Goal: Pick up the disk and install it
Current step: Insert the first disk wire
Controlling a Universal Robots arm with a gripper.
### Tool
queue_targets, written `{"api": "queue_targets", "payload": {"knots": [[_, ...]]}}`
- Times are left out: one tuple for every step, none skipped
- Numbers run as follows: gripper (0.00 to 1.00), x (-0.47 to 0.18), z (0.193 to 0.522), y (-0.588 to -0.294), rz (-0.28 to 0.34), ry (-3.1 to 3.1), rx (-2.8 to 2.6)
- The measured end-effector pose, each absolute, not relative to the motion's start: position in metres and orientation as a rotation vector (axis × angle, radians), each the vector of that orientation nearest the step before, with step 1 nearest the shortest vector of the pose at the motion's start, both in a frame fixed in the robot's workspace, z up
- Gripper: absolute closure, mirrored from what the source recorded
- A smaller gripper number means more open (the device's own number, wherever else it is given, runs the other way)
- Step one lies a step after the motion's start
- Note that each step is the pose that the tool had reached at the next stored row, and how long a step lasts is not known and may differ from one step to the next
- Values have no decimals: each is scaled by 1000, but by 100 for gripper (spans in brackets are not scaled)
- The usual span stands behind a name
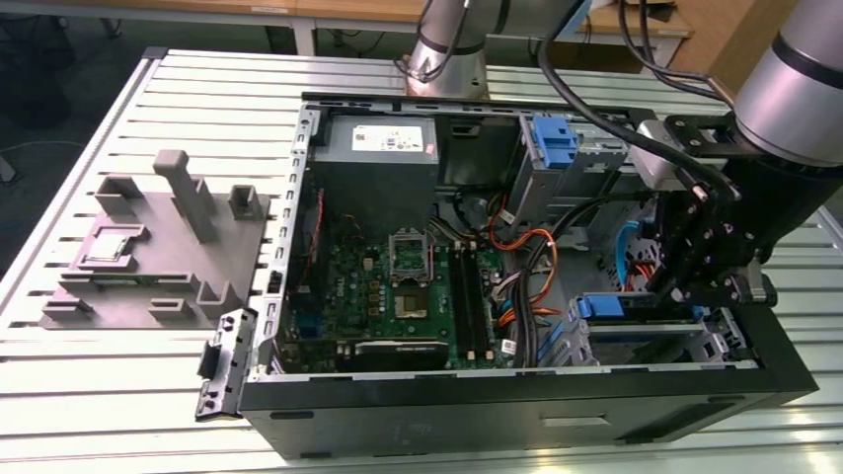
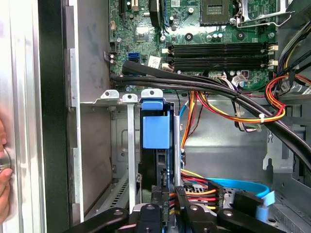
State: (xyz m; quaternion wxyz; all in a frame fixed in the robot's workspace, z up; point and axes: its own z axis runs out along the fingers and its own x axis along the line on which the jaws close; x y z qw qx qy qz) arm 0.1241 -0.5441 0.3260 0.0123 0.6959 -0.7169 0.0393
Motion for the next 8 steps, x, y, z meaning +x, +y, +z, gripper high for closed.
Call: {"api": "queue_targets", "payload": {"knots": [[76, 124, 327, -544, 121, -2235, 2170], [76, 124, 328, -544, 121, -2236, 2170], [76, 124, 330, -544, 121, -2236, 2170], [76, 124, 331, -544, 120, -2236, 2170], [76, 124, 333, -544, 120, -2236, 2170], [76, 124, 334, -544, 119, -2235, 2170], [76, 124, 335, -544, 119, -2235, 2170], [76, 124, 336, -544, 118, -2235, 2170]]}}
